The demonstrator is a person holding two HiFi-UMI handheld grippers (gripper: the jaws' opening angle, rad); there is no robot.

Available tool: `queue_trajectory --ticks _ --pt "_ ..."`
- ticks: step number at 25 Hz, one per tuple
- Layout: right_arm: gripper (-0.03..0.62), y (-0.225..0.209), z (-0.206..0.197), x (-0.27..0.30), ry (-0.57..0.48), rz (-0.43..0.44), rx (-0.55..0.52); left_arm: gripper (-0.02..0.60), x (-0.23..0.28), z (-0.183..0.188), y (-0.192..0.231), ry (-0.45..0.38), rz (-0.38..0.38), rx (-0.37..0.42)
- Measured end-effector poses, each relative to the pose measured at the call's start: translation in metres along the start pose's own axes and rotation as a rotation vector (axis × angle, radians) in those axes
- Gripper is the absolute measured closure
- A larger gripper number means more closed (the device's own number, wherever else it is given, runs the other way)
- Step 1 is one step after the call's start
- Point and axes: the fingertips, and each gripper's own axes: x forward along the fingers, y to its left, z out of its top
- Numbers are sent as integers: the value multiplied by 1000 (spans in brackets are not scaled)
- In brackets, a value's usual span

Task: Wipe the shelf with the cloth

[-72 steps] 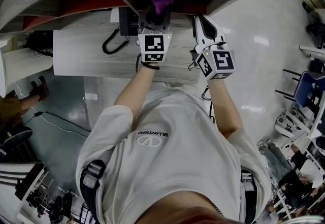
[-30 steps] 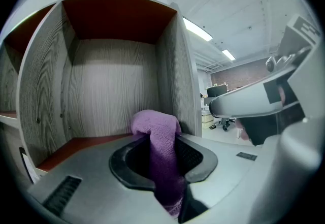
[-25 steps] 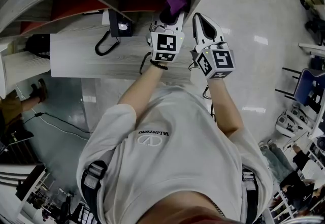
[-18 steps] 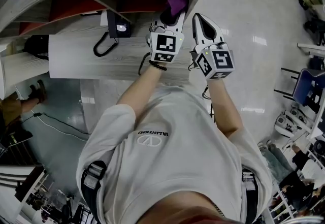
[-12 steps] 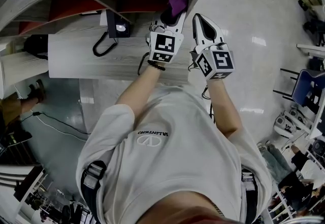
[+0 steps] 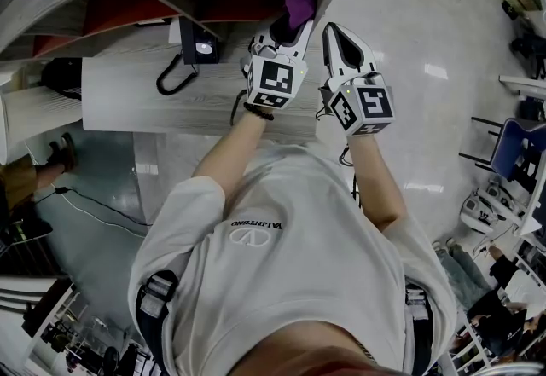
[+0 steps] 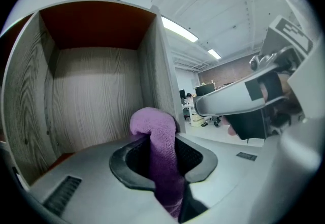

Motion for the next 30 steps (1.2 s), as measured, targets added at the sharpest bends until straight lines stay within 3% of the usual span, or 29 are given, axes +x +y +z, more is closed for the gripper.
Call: queue_trajectory --ticks 30 --pt "593 18 42 -8 -82 30 -45 485 -18 64 3 -68 -22 44"
